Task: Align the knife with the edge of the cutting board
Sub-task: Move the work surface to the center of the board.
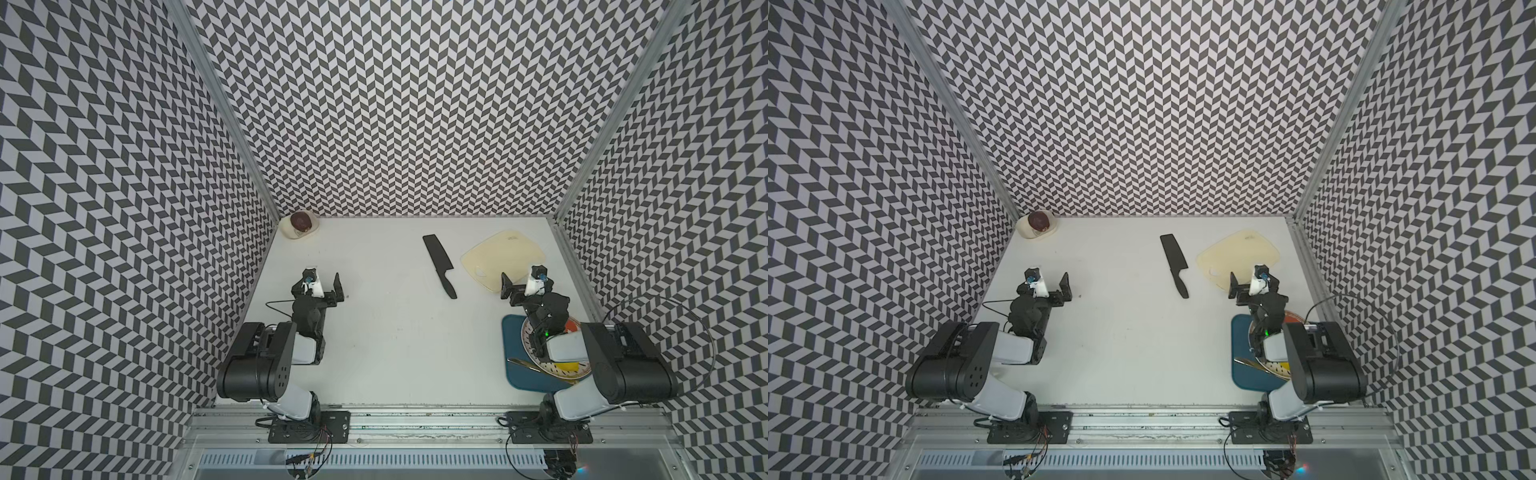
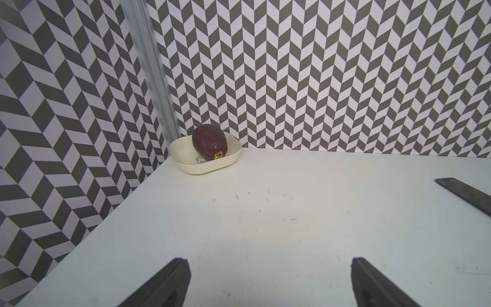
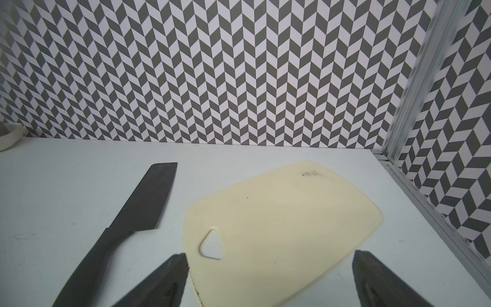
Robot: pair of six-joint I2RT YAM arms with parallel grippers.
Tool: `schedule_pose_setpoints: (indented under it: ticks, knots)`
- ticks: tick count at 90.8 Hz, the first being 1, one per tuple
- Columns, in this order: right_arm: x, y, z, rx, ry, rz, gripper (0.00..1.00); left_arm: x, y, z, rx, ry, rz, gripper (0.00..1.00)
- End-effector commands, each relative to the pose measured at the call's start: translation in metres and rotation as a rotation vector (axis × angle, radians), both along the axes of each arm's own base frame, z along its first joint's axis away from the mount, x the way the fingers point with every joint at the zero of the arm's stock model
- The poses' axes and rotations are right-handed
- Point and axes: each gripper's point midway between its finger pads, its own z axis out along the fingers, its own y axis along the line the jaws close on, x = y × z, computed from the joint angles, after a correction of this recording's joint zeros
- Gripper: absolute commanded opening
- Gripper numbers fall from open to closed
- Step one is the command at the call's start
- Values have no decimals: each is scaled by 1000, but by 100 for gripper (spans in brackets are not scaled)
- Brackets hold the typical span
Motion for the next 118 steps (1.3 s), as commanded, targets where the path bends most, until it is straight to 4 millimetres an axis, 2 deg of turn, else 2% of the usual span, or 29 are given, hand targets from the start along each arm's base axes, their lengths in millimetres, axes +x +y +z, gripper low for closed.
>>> schedule_pose_setpoints:
  ticks: [1, 72, 82, 87, 94, 98, 110, 115, 118]
  knots:
    - [4, 2, 15, 5, -47, 5, 100, 4, -1, 11, 14, -33, -13, 100]
    - [4, 1, 15, 11, -47, 12, 100, 6, 2, 10, 0, -23, -16, 100]
    - [1, -9, 21, 31, -69, -52, 100, 10, 7, 21, -3, 7, 24, 100]
    - [-3, -14, 29, 31, -78, -91, 100, 17, 12, 38, -3, 22, 61, 100]
    - [3, -17, 38, 44, -17, -141, 100, 18, 18, 82, -16, -37, 112, 100]
    - [7, -19, 53, 117, -2, -172, 100, 15, 27, 110, -53, -84, 165, 100]
    - [11, -17, 97, 317, -26, -175, 100, -2, 67, 172, -313, -165, 408, 100]
    - [10, -18, 108, 456, -17, -188, 100, -10, 78, 189, -431, -186, 474, 100]
    - [11, -19, 106, 537, 19, -212, 100, -15, 83, 195, -501, -198, 506, 100]
